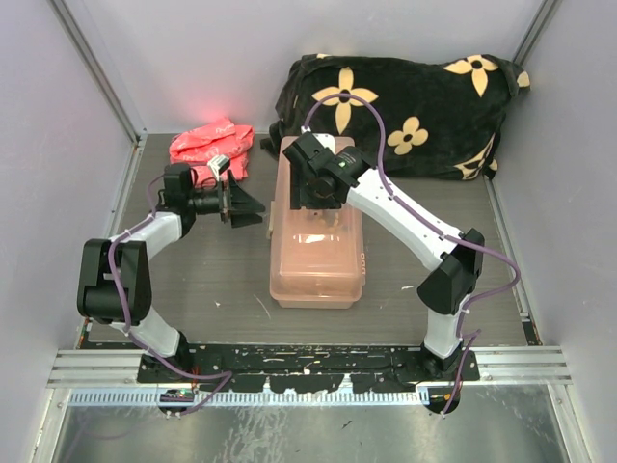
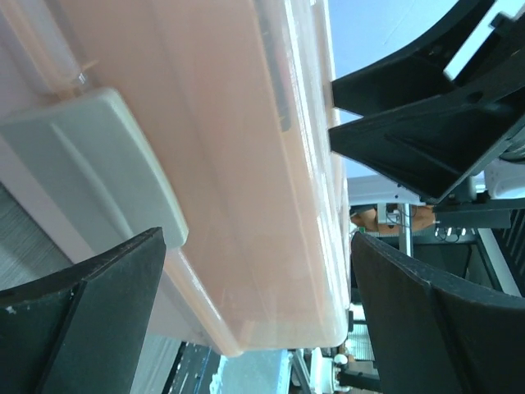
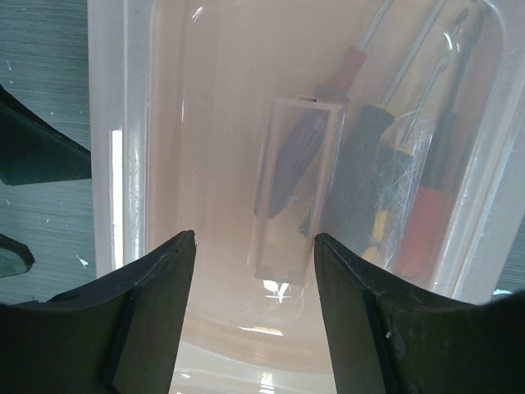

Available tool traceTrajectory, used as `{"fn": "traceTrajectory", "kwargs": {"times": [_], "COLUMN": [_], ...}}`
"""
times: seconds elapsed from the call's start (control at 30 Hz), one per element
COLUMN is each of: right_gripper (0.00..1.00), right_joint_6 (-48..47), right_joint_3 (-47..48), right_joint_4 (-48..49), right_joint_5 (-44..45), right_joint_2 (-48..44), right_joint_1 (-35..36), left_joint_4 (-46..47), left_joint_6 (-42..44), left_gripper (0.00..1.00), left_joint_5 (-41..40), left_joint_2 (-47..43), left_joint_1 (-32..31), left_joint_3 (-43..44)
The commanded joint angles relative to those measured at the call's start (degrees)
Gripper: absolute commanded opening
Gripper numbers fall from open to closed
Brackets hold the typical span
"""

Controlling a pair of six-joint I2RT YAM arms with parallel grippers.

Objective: Pack the tool kit

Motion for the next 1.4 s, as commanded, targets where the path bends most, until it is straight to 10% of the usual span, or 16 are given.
{"fn": "traceTrajectory", "kwargs": {"times": [0.0, 0.57, 0.93, 1.2, 1.37], "right_gripper": [0.65, 0.63, 0.63, 0.63, 0.64], "right_joint_6": [2.0, 1.8, 1.8, 2.0, 1.8], "right_joint_3": [-2.5, -0.9, -1.4, -1.1, -0.8], "right_joint_4": [-0.6, -2.0, -3.4, -3.8, -3.0], "right_joint_5": [-3.7, -3.7, -3.6, -2.9, -2.1], "right_joint_2": [0.3, 1.3, 1.0, 1.4, 1.0], "right_joint_1": [0.9, 1.0, 1.0, 1.0, 0.7], "left_joint_4": [-14.0, 2.1, 43.7, 42.7, 12.4], "left_joint_6": [11.4, 0.2, -29.6, -28.9, -7.5], "left_gripper": [0.97, 0.96, 0.96, 0.94, 0.96], "left_joint_5": [0.3, -6.5, -7.2, -6.1, -3.2], "left_joint_2": [-1.4, 6.7, 15.2, 14.8, 7.5], "left_joint_1": [0.3, -4.7, -7.4, -7.0, -0.7], "left_joint_3": [1.2, 2.5, -0.3, 1.2, 4.4]}}
